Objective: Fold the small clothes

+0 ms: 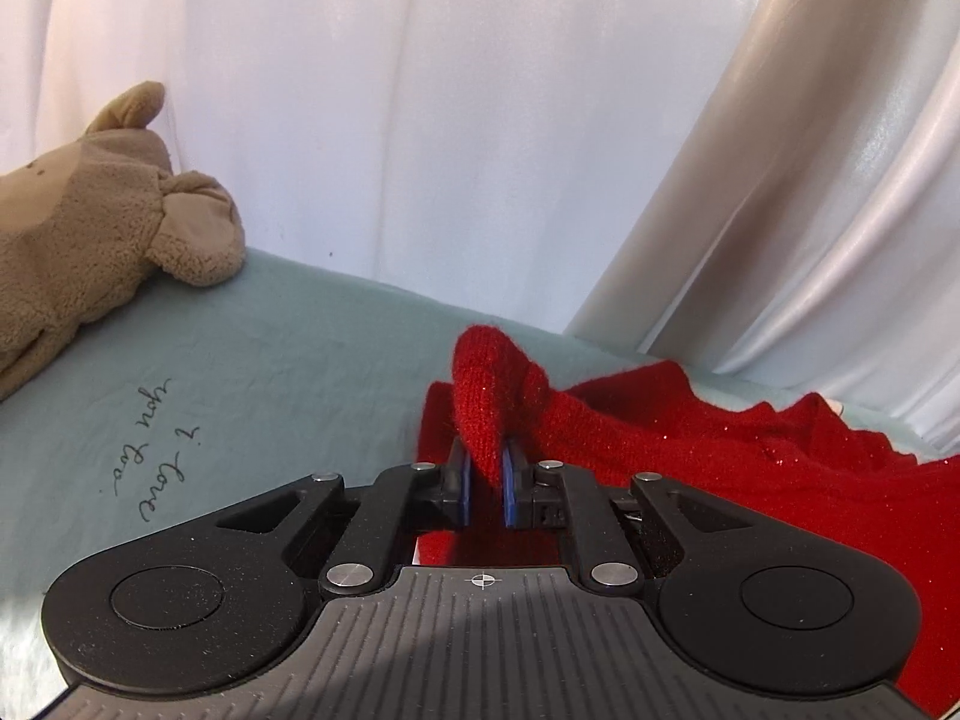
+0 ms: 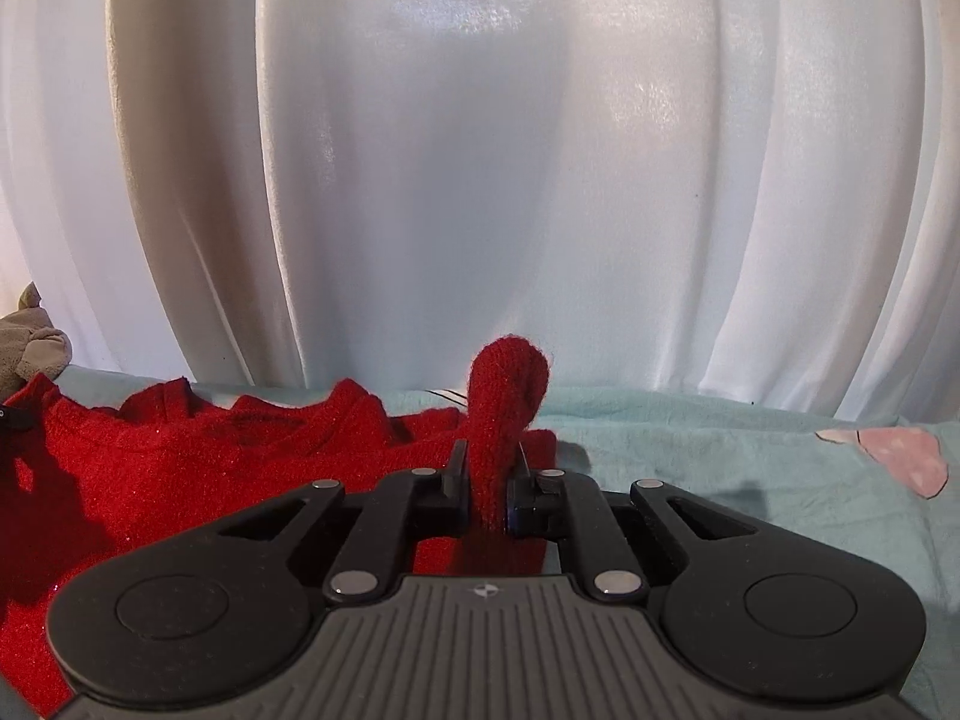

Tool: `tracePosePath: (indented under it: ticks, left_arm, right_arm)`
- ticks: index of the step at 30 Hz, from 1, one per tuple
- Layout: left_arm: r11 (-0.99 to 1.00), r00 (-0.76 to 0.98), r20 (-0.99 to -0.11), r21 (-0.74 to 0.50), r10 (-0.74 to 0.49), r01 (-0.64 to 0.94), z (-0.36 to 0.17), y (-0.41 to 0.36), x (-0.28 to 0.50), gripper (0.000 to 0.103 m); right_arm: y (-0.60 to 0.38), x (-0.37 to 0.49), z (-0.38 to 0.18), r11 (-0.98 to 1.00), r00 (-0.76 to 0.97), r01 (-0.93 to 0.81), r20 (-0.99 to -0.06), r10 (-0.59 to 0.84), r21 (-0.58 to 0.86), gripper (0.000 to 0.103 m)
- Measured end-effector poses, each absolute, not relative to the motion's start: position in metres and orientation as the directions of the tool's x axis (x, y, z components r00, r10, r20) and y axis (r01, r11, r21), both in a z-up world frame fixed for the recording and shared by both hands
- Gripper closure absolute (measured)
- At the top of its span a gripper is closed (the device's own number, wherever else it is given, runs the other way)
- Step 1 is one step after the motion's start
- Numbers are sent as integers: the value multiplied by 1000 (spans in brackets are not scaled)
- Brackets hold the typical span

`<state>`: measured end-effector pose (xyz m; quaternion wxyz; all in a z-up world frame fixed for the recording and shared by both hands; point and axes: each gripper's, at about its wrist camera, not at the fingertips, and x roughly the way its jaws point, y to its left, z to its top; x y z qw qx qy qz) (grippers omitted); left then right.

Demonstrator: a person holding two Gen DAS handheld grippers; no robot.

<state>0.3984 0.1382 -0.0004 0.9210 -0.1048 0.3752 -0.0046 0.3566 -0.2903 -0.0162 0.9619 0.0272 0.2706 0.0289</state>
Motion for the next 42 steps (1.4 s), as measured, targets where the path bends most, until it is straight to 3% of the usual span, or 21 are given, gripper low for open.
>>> tracePosePath:
  ticks: [7,13,18,19,20,22,23,24,31,34,38,42]
  left_arm:
    - [980,792,-609,-183,-50,-79,26,139,399,91]
    - [995,826,-560,-25,65,-95,17,117,417,91]
    - [984,793,-583,78,176,-161,-16,105,434,90]
    - [979,774,-600,97,202,-180,-19,107,434,90]
    - [980,759,-621,87,194,-180,-19,111,431,89]
    - [990,762,-644,-53,68,-133,-12,129,410,79]
    - [984,772,-636,-131,8,-118,-9,139,394,64]
    - [977,773,-635,-179,-23,-118,-7,146,380,57]
    - [906,721,-689,-350,-76,-239,-27,178,297,51]
    - [875,712,-679,-440,-177,-202,-34,181,281,52]
    - [873,660,-699,-470,-275,-134,-41,172,277,52]
    - [846,639,-694,-518,-331,-124,-50,168,278,57]
  right_arm:
    - [-281,352,3,1000,897,-23,-441,21,0,94]
    - [-272,371,0,995,916,36,-396,-69,-91,94]
    - [-263,389,-23,988,911,80,-391,-127,-134,94]
    - [-262,393,-28,985,905,100,-398,-150,-144,90]
    - [-262,395,-30,981,893,122,-414,-174,-150,88]
    - [-267,389,-25,982,879,148,-441,-183,-114,88]
    - [-270,380,-22,987,881,139,-447,-158,-76,88]
    - [-272,368,-18,991,886,125,-446,-128,-37,83]
    - [-268,273,-20,983,840,69,-542,33,168,63]
    - [-275,245,-31,947,813,127,-578,71,295,62]
    - [-292,232,-48,864,771,201,-619,151,461,62]
    - [-298,232,-54,817,756,234,-627,187,527,60]
